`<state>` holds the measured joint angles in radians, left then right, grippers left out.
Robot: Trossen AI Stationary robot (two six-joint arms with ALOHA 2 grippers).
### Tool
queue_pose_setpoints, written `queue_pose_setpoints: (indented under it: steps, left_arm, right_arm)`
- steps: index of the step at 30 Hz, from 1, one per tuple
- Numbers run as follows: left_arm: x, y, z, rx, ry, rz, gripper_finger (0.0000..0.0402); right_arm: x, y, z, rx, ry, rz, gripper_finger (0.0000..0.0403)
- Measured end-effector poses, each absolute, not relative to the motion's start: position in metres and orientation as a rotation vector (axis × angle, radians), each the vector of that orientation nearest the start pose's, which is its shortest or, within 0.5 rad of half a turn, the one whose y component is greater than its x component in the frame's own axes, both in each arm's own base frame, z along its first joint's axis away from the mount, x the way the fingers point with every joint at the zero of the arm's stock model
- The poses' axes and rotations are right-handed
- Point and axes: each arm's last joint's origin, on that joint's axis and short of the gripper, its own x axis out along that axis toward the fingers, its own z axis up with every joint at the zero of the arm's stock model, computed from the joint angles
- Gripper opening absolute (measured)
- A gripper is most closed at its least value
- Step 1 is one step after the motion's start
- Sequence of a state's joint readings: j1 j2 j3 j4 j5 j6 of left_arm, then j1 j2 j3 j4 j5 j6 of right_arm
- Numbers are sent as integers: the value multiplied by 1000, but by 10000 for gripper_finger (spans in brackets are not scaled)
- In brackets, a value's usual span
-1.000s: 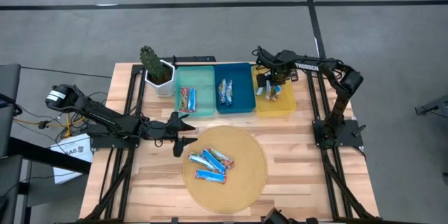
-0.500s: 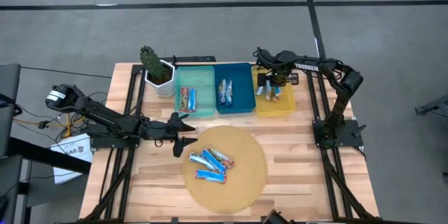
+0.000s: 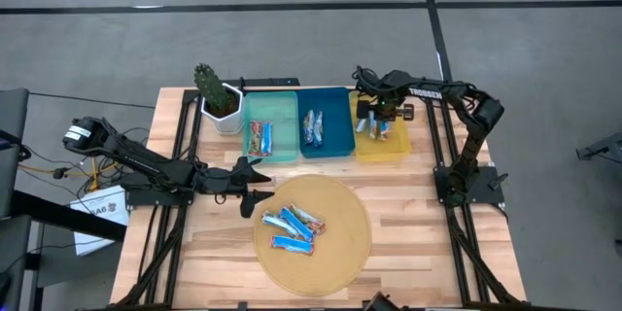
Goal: Pick and place Granola Bars by type
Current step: Put the yellow granola bar into the yellow bin
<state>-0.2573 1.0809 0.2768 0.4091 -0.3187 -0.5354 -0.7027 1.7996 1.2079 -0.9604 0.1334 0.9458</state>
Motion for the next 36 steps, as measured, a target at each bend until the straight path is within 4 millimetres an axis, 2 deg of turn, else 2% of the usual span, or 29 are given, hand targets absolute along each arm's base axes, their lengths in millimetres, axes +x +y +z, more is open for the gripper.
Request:
queue_pose_setpoints:
  steps: [6, 9, 19, 23, 28, 36]
  left_arm:
    - [193, -41, 165, -426, 351, 161, 249]
    - [193, -42, 165, -431, 356, 145, 249]
    - [193, -42, 165, -432, 359, 138, 249]
    - [193, -42, 165, -431, 359, 137, 249]
    - [193, -42, 165, -431, 359, 138, 249]
    - [193, -42, 165, -431, 359, 138, 249]
  right_arm:
    - [242, -208, 177, 1133, 1140, -1358, 0]
    - [243, -207, 177, 1111, 1154, -1337, 13]
    - [243, -207, 178, 1099, 1160, -1325, 135]
    - [244, -208, 178, 1095, 1142, -1317, 166]
    - [249, -207, 178, 1023, 1165, -1239, 184]
    - [262, -191, 178, 839, 1248, -1107, 188]
